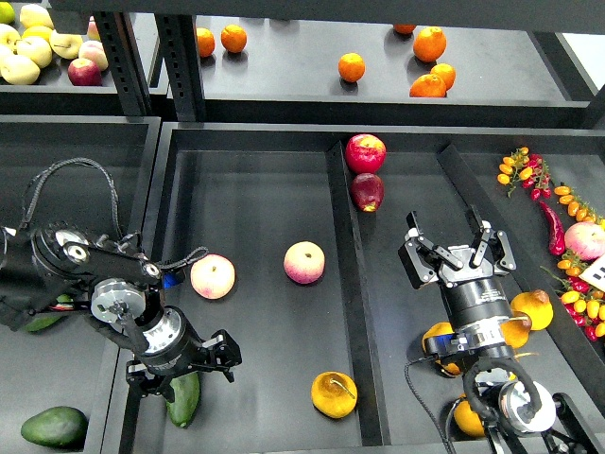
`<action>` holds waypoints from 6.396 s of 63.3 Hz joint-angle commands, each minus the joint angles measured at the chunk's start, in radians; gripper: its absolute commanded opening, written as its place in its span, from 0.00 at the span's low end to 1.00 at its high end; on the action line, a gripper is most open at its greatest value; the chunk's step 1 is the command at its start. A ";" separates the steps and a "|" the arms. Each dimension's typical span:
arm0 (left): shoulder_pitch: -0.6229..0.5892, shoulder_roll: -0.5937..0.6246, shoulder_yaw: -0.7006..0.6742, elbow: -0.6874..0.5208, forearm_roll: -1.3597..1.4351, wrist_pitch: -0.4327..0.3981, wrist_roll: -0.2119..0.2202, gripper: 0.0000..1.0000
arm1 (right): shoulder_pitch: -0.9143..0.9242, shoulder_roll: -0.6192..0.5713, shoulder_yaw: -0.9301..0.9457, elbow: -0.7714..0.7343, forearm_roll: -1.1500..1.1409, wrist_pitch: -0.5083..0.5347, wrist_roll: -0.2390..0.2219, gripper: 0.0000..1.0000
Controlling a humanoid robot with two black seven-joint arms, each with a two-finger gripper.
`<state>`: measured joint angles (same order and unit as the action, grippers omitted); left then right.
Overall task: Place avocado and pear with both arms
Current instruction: 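Lower the left gripper and close it around the green avocado, then carry the avocado with the left gripper to the avocado bin and release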
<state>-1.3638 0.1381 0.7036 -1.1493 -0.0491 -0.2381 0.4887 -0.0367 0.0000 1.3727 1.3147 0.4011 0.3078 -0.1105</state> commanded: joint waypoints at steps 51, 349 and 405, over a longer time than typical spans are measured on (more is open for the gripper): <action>0.074 -0.072 0.082 0.094 -0.003 -0.001 0.000 0.99 | 0.000 0.000 0.003 0.005 0.001 0.030 0.000 1.00; -0.094 0.422 -0.053 0.192 0.074 -0.251 0.000 0.33 | 0.021 0.000 0.049 -0.063 0.065 0.086 -0.156 1.00; 0.157 0.621 -0.118 0.172 0.264 -0.251 0.000 0.35 | 0.288 0.000 -0.017 -0.109 0.061 -0.073 -0.141 1.00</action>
<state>-1.2377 0.7656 0.6053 -0.9816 0.2083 -0.4887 0.4886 0.2447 0.0000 1.3742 1.2065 0.4618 0.2360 -0.2528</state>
